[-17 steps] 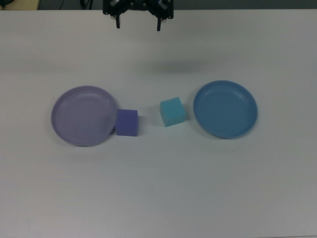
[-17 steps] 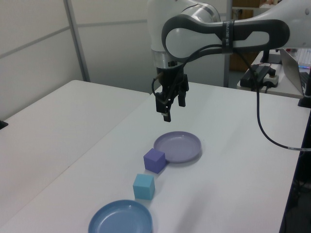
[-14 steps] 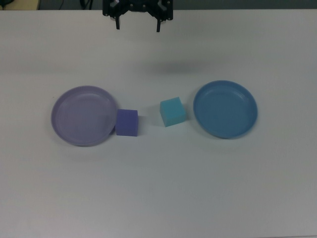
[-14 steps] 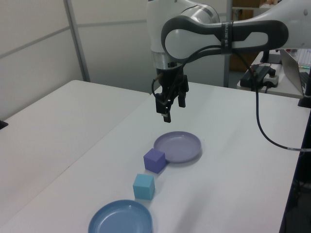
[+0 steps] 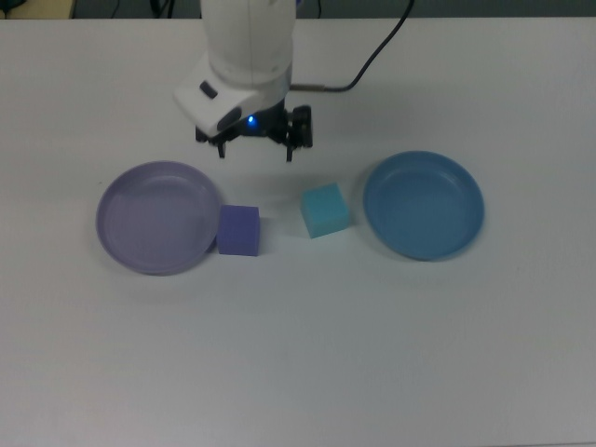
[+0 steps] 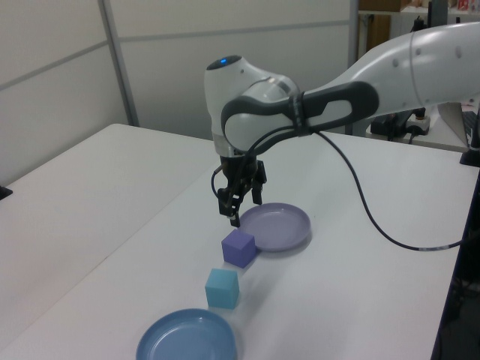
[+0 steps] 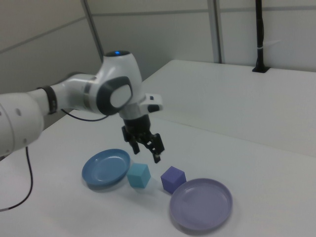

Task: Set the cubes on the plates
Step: 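Lower the open gripper toward the purple cube, then close the gripper on the purple cube and lift it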

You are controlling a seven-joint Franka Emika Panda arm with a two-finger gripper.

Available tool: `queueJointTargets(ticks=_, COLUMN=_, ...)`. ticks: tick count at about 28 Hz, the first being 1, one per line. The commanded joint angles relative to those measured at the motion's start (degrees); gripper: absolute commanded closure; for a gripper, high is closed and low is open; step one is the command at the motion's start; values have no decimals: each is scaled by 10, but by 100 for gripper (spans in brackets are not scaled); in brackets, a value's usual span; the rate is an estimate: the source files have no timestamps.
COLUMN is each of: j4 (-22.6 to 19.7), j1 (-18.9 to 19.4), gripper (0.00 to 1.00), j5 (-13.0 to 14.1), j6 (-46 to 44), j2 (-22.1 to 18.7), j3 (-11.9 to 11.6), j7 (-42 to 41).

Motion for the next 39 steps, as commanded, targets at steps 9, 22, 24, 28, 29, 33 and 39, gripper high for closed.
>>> queueJointTargets(ticks=9, j4=8, j1=-9, gripper=0, j5=-45, j6=110, j2=86, j3=-4, j7=37)
queueJointTargets(ticks=22, j4=4, j1=-11, gripper=20, j5=-90, j6=140, j2=123, j3=-4, j7=61)
queueJointTargets(ticks=24, j4=2, j1=-11, gripper=41, j5=-91, j6=140, j2=122, j3=-3, j7=57)
queueJointTargets(ticks=28, j4=4, j1=-9, gripper=77, j5=-83, j6=139, j2=117, j3=1, j7=53)
queueJointTargets(ticks=29, j4=5, j1=-8, gripper=81, j5=-82, j6=139, j2=116, j3=3, j7=54)
queueJointTargets(ticks=33, j4=9, j1=5, gripper=91, j5=-74, j6=138, j2=110, j3=5, j7=64)
queueJointTargets(ticks=39, j4=14, j1=3, gripper=91, j5=-45, j6=132, j2=82, j3=3, j7=67)
